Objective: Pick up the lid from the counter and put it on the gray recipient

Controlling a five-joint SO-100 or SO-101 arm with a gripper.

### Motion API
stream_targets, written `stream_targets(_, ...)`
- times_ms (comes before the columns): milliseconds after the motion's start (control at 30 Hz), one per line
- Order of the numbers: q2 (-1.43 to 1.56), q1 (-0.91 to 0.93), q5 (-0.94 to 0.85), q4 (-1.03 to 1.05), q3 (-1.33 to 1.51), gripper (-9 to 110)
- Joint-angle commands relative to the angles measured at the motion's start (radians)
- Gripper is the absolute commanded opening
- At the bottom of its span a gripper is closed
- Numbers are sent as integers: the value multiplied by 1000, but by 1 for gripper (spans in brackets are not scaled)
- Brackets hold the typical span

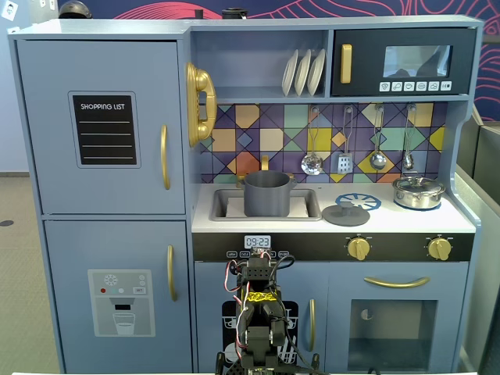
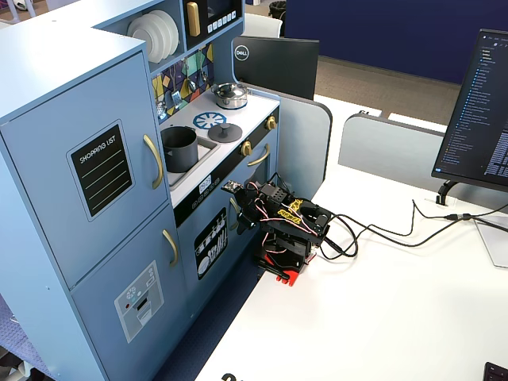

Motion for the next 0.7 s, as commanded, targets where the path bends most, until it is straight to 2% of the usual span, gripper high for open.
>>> stream_targets(0,-9,152,49,173,-3,0)
stream_targets(467,-9,155,35,135,-20,0)
stream_targets(667,-244,112,72,5,-302,0)
